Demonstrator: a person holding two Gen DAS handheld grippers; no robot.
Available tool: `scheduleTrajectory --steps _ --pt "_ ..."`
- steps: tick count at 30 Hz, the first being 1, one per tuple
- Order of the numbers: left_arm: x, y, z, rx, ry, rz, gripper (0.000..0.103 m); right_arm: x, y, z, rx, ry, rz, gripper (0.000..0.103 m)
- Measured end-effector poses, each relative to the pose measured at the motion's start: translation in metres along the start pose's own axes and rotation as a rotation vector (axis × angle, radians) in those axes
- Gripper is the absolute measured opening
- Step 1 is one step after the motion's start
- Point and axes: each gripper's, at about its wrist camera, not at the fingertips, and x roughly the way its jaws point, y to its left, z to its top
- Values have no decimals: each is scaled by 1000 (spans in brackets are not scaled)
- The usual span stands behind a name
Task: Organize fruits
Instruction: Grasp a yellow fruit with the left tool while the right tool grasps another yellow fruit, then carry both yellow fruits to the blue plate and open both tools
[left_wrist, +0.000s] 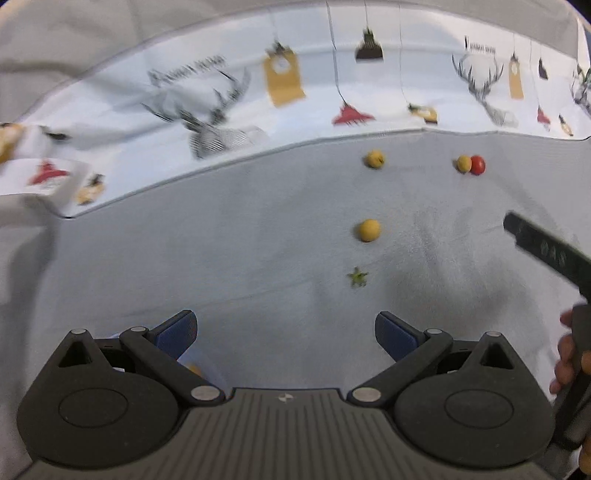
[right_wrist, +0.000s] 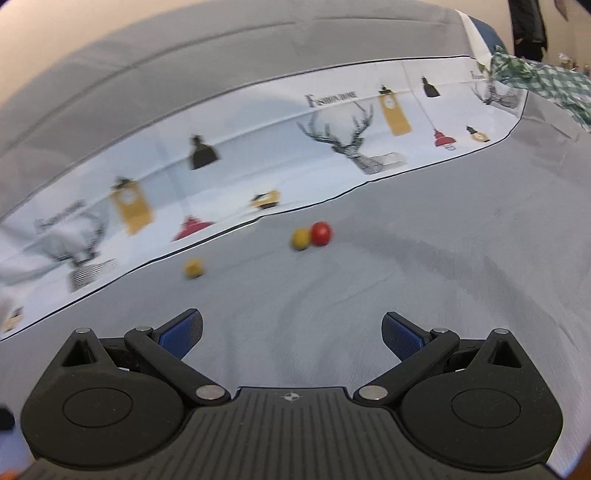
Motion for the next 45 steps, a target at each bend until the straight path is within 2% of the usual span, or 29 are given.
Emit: scheduleTrajectory --steps 4,11,15,21,23,24,25,26,27,29,32,37,42,45 --pt "62 -22 25 2 36 -14 103 65 2 14 -17 -7 -13 102" --pt "139 -48 58 28 63 -15 103 161 15 23 -102 64 72 102" --pt "166 -55 69 45 72 -25 103 186 25 23 -130 69 138 102" --pt "172 -55 70 34 52 -62 103 207 36 23 -204 -5 70 102" --pt "167 -56 68 41 33 -85 92 209 37 24 -198 -14 53 99" --pt "161 -58 65 62 10 -102 67 207 37 24 -192 -29 37 82" --pt "154 -63 63 104 -14 -112 26 204 36 25 -194 -45 29 70" --pt "150 -68 63 143 -12 -116 28 201 36 26 -201 -55 32 38" --pt "148 -69 61 143 -7 -121 28 200 36 26 -212 -57 29 27" --pt "146 -68 60 129 11 -146 28 199 35 27 -203 -54 27 27" --pt "135 -65 57 119 6 -142 28 196 31 31 -156 -47 34 27" --pt "84 -46 43 71 5 -141 28 174 20 43 -41 -49 101 27" --pt "6 -18 2 45 1 -126 28 98 13 46 -16 -48 172 27" --pt "-35 5 -31 2 24 -109 28 34 12 27 -33 -9 230 27"
